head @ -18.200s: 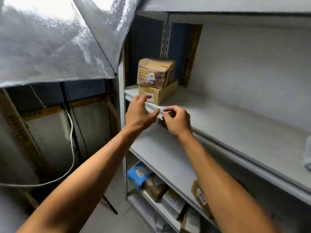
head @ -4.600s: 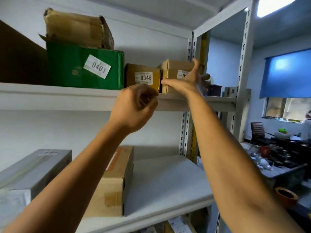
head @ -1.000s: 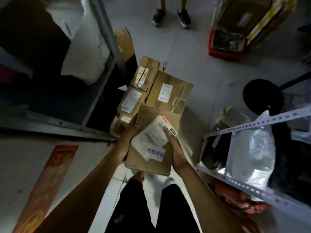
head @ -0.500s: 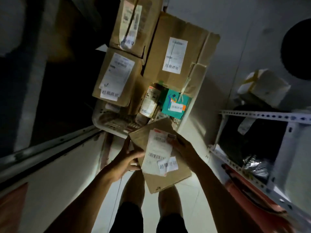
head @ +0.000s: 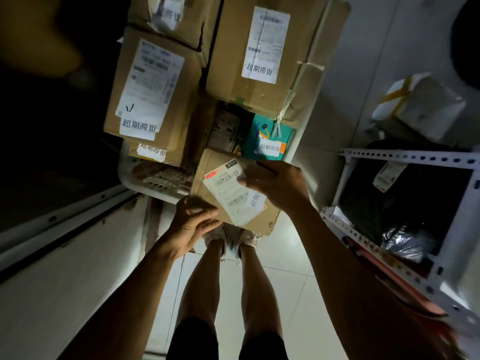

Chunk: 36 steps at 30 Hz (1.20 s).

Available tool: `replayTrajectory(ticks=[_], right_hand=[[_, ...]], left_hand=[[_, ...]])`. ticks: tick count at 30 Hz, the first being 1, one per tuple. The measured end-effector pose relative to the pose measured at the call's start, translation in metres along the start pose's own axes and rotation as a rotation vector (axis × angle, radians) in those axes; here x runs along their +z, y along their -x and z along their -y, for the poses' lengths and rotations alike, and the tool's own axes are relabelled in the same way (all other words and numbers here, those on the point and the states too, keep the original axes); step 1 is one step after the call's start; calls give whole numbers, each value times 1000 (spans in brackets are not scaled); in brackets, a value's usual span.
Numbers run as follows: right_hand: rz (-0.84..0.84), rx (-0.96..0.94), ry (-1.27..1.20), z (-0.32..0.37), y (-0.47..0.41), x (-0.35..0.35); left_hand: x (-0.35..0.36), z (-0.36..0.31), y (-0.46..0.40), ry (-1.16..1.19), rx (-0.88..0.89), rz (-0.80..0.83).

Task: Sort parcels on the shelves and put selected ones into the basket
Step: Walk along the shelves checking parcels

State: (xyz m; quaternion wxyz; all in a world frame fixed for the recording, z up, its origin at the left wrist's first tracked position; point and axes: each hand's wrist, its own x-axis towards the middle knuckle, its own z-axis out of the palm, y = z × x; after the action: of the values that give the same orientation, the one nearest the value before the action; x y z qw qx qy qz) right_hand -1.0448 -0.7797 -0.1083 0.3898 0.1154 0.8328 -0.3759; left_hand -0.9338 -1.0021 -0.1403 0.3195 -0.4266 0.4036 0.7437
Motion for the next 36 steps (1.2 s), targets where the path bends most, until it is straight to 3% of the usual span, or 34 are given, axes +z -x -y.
replayTrajectory(ticks=[4,14,18,23,27,31,36], right_hand=[[65,-57,121,-10,-28,2],[-153,-122,190,-49,-25,60],[-242,-187,623,-66,-19,87],[-71,-1,732,-73,-16,100],[162,97,784,-55,-17,82],[175,104,693,-11,21,48],[205,44,580,56,104,5]], left_hand=[[2,-24,-16,-242,-20,-173],[-14,-18,-47,-536,87,-341],[-16,-11,-69,-682,111,-426],[-30,-6,-77,-928,130,-462],[-24,-18,-68,-1159,79,-441],[8,-39,-13,-1253,49,-372],[56,-65,94,-1246,158,-295]])
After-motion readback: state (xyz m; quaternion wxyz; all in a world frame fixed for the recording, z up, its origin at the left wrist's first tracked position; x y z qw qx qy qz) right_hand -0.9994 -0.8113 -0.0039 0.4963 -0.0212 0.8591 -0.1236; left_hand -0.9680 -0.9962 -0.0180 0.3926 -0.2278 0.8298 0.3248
